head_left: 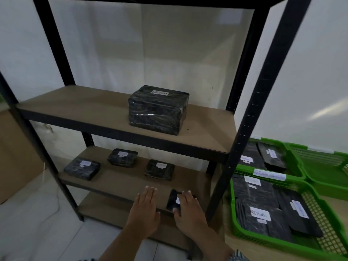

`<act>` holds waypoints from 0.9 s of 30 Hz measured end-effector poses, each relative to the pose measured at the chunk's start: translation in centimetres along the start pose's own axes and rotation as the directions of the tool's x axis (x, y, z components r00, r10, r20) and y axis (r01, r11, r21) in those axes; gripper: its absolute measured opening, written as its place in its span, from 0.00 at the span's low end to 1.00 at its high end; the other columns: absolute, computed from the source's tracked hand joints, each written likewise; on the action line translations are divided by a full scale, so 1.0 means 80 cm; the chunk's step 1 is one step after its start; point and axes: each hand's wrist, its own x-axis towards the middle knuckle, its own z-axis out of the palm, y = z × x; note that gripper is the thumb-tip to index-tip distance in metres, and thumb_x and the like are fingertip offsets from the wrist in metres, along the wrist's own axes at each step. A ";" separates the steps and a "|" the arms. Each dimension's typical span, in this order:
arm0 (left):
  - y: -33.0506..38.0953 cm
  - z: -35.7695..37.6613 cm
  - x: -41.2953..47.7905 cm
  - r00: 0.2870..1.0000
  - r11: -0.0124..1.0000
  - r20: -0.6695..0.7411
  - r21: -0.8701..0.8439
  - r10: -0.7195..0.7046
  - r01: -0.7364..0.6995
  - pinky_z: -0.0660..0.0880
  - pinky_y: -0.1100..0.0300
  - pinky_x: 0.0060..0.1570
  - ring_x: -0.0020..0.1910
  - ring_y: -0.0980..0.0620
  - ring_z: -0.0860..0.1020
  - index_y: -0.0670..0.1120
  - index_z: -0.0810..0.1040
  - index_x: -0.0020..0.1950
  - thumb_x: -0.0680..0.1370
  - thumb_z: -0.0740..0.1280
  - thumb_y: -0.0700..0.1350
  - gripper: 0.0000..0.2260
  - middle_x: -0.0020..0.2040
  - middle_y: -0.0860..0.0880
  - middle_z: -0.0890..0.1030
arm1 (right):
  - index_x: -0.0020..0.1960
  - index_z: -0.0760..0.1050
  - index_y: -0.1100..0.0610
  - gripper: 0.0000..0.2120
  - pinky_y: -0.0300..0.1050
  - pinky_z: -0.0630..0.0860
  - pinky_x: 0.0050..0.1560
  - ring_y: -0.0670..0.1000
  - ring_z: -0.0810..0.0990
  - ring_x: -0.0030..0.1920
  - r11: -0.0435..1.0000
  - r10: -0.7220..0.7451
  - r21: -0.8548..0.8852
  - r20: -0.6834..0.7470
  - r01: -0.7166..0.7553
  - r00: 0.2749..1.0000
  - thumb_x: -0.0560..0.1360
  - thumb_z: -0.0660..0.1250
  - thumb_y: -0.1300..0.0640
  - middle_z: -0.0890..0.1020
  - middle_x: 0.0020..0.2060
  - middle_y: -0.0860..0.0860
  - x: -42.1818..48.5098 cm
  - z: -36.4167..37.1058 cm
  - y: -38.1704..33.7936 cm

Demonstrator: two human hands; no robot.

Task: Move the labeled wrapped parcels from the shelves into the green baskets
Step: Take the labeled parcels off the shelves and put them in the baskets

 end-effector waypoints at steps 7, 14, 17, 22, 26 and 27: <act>-0.027 0.016 0.055 0.998 0.998 0.070 -0.070 0.000 0.004 0.75 0.49 0.52 0.58 0.43 0.78 0.39 0.78 0.60 0.63 0.65 0.53 0.29 0.58 0.43 0.80 | 0.75 0.57 0.54 0.27 0.50 0.48 0.77 0.52 0.50 0.77 0.999 0.045 -0.014 0.086 -0.044 0.995 0.79 0.57 0.48 0.57 0.76 0.50 0.068 0.015 0.008; -0.056 0.037 0.100 0.994 0.989 0.034 -0.104 0.107 -0.103 0.56 0.47 0.71 0.74 0.47 0.48 0.40 0.58 0.74 0.75 0.52 0.52 0.30 0.75 0.42 0.59 | 0.75 0.57 0.55 0.27 0.50 0.49 0.76 0.53 0.52 0.77 0.983 0.184 -0.013 0.138 -0.184 0.973 0.79 0.57 0.47 0.58 0.76 0.51 0.115 0.045 0.011; -0.074 0.051 0.119 0.965 0.980 0.196 -0.130 0.176 -0.152 0.47 0.48 0.73 0.76 0.45 0.45 0.42 0.48 0.77 0.79 0.55 0.50 0.29 0.77 0.44 0.50 | 0.76 0.56 0.55 0.28 0.51 0.50 0.77 0.53 0.50 0.77 0.967 0.253 -0.014 0.143 -0.254 0.957 0.80 0.55 0.46 0.56 0.76 0.51 0.128 0.064 0.015; -0.093 0.104 0.134 0.970 0.976 0.138 -0.123 0.198 -0.181 0.55 0.47 0.71 0.74 0.44 0.55 0.41 0.60 0.74 0.76 0.60 0.50 0.29 0.74 0.44 0.61 | 0.77 0.53 0.54 0.29 0.50 0.53 0.76 0.54 0.51 0.77 0.937 0.349 -0.031 0.102 -0.348 0.932 0.80 0.54 0.47 0.54 0.77 0.52 0.140 0.105 0.035; -0.101 0.155 0.147 0.962 0.968 0.114 -0.058 0.249 -0.244 0.78 0.52 0.49 0.54 0.46 0.80 0.45 0.82 0.54 0.57 0.72 0.56 0.28 0.53 0.47 0.83 | 0.73 0.61 0.55 0.25 0.49 0.59 0.73 0.55 0.60 0.74 0.909 0.416 -0.019 0.020 -0.416 0.909 0.78 0.57 0.47 0.63 0.74 0.54 0.148 0.144 0.057; -0.101 0.175 0.153 0.961 0.966 0.104 -0.064 0.256 -0.250 0.78 0.51 0.48 0.54 0.45 0.80 0.44 0.82 0.54 0.57 0.72 0.55 0.28 0.53 0.46 0.83 | 0.72 0.63 0.55 0.24 0.49 0.60 0.73 0.55 0.61 0.74 0.908 0.419 -0.020 0.002 -0.419 0.908 0.78 0.57 0.47 0.64 0.73 0.54 0.152 0.155 0.065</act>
